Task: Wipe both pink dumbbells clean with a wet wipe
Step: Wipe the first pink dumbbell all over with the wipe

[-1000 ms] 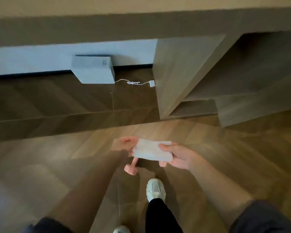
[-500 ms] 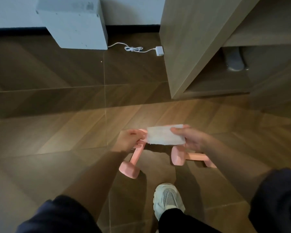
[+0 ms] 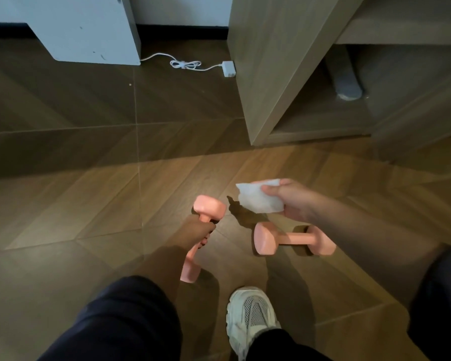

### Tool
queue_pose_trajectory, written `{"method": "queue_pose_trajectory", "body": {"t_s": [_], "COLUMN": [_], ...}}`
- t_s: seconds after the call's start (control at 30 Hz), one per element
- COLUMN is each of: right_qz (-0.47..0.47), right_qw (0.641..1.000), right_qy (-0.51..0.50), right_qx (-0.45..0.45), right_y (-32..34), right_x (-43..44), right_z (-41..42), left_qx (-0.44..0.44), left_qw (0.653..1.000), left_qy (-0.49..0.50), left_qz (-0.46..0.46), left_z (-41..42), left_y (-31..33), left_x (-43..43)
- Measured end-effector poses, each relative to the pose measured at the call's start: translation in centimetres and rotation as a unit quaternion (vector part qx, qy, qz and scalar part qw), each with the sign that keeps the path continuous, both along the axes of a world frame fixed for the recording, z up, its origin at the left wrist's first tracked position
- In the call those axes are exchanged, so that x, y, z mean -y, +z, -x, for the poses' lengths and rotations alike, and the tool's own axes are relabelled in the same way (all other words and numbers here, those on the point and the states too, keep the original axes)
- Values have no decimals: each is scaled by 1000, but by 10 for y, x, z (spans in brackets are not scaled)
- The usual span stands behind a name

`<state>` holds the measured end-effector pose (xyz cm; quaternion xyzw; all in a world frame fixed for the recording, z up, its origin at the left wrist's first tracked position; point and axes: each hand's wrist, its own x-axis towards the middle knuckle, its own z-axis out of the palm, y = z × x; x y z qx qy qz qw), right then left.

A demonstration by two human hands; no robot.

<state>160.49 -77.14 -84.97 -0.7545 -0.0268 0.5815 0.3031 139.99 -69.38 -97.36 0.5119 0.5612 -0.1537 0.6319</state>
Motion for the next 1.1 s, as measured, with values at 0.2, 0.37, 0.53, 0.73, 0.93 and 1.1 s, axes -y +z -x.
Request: {"method": "queue_pose_trajectory", "body": {"t_s": [0.2, 0.37, 0.53, 0.73, 0.93, 1.1], "right_qz": [-52, -138, -233, -238, -243, -329], "right_qw": [998, 986, 970, 969, 964, 906], "right_qy": [-10, 33, -64, -73, 74, 245], "right_qx": [37, 85, 13, 12, 80, 104], "right_y": [72, 163, 233, 240, 236, 235], "right_x": [-19, -30, -9, 16, 20, 6], "right_z": [19, 56, 91, 115, 130, 135], "left_qx": [45, 120, 160, 290, 306, 327], "left_qw": [997, 978, 960, 954, 949, 932], "left_qy": [53, 109, 84, 61, 49, 92], "left_qz": [-46, -134, -216, -35, -57, -124], "left_z": [19, 24, 37, 69, 87, 87], "left_y": [63, 169, 261, 301, 298, 298], "left_x": [-6, -30, -21, 5, 23, 26]}}
